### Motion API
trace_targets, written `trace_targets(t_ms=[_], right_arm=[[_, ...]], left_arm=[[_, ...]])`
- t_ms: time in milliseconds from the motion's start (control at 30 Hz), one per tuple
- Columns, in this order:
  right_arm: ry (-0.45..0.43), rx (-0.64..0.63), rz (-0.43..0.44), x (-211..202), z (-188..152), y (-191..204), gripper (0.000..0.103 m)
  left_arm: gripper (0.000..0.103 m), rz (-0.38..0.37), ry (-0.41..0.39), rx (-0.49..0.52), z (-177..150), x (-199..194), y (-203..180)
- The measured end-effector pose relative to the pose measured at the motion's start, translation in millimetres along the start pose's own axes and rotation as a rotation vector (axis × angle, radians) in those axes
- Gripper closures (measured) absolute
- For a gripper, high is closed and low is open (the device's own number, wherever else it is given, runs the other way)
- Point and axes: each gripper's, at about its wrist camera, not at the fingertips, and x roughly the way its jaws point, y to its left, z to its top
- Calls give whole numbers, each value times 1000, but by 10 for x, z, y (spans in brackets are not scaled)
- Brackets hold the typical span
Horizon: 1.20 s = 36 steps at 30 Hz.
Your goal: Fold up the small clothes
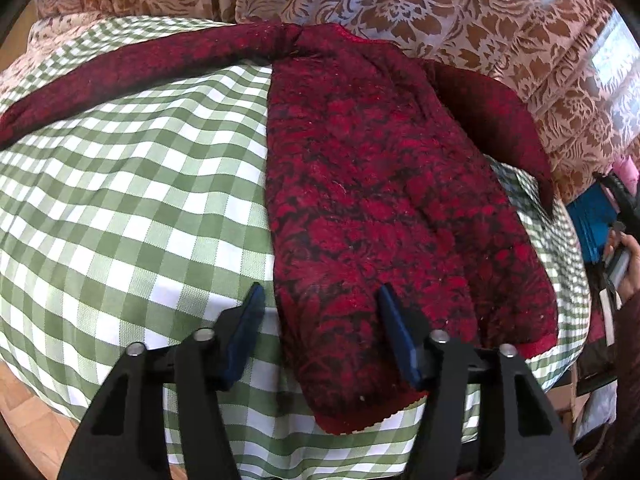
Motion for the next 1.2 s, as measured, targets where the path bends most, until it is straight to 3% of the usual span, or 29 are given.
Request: trace_targets(t_ms=[33, 133, 233, 333, 400, 433, 467, 567, 667, 800, 1000, 1100, 1133, 1200], right_arm=[[13, -16, 24, -57, -55, -15, 7], [191, -119, 190, -172, -606, 160, 7], [429, -197, 363, -264, -1506, 433, 9], [599, -184, 447, -238, -2102, 600, 26], [574, -226, 440, -344, -2300, 739, 31], [583, -239, 466, -380, -2319, 797, 57], [624, -214, 502, -386, -2306, 825, 73], [620, -316, 488, -539, -2250, 920, 89], [610, -384, 466, -752, -2224, 860, 91], [642, -443, 451, -1026, -2309, 635, 92], [771, -529, 435, -1242, -2860, 527, 92], [795, -524, 475, -1270, -2816, 522, 92], [790, -497, 488, -1245, -2741, 518, 89], [767, -363, 534, -1129, -2504, 435, 69]], left_arm=[[55, 5, 2, 6, -1, 18, -3], [68, -4, 4, 9, 4, 41, 12], [79, -22, 7, 14, 7, 61, 18], [84, -22, 7, 27, 14, 57, 4], [85, -19, -5, 51, 55, -9, -20], [86, -18, -11, 58, 67, -34, -21], [86, -18, -23, 69, 83, -92, -14], [87, -7, -51, 75, 93, -225, 41], [87, 3, -57, 68, 18, -355, 108], [87, 53, 11, 115, -275, -390, 140], [84, 115, 88, 119, -607, -420, 249], [64, 129, 84, 97, -608, -487, 302], [61, 123, 63, 84, -589, -528, 313], [59, 109, 11, 65, -525, -615, 293]])
